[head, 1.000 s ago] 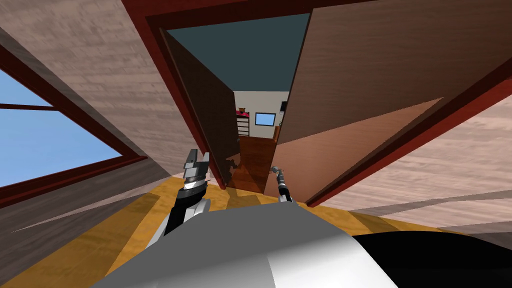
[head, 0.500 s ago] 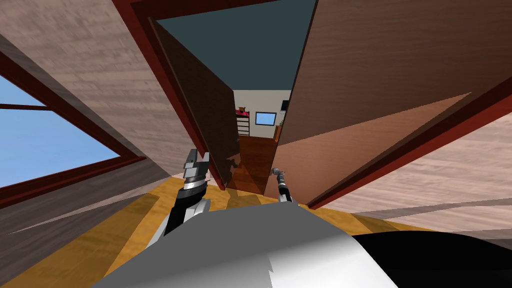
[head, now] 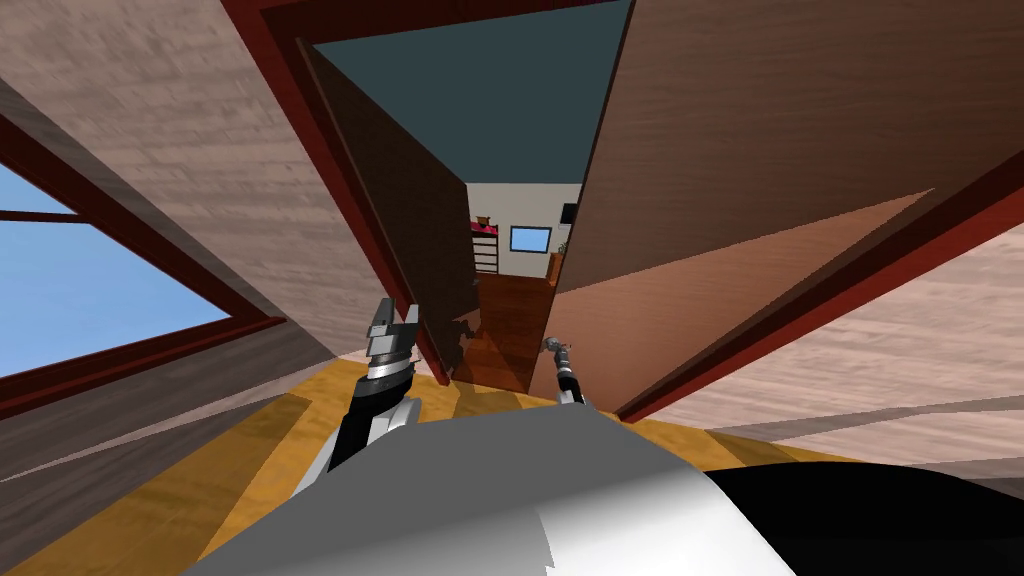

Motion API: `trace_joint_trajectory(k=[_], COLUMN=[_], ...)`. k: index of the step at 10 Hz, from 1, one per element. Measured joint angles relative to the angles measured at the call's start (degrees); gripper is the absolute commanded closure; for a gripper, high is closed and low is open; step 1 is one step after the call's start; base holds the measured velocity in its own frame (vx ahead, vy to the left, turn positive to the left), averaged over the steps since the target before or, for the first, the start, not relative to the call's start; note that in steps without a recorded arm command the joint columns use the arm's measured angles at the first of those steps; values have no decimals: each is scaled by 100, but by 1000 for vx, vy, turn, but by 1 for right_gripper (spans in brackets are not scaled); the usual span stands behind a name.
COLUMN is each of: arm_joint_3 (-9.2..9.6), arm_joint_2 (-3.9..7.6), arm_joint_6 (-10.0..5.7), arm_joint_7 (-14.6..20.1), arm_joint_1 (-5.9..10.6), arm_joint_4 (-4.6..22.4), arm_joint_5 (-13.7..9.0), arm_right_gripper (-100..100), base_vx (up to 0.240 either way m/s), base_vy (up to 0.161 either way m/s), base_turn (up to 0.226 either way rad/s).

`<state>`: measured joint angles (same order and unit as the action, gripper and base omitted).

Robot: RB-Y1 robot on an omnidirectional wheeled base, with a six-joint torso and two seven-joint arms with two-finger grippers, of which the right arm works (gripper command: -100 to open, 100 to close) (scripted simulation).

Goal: Push the door open

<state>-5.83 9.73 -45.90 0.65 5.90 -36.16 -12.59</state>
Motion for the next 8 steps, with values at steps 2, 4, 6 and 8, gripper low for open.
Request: trace_joint_trajectory(k=[2,4,6,8], arm_joint_3=[-74,-163,-247,-330], arm_joint_2=[23,28,29,35], arm_joint_6=[-63,37,56,37], arm_joint_7=[0,-52,-110,-118], arm_joint_1=[36,-56,-53,-89], arm_joint_4=[103,-97,-124,-88], arm_joint_5=[-48,-100,-146,-203], arm_right_gripper=[100,100,100,100], base_vx=[183,199,143,193], base_vy=[6,30,-1,3], base_turn=[-27,-50,-25,-48])
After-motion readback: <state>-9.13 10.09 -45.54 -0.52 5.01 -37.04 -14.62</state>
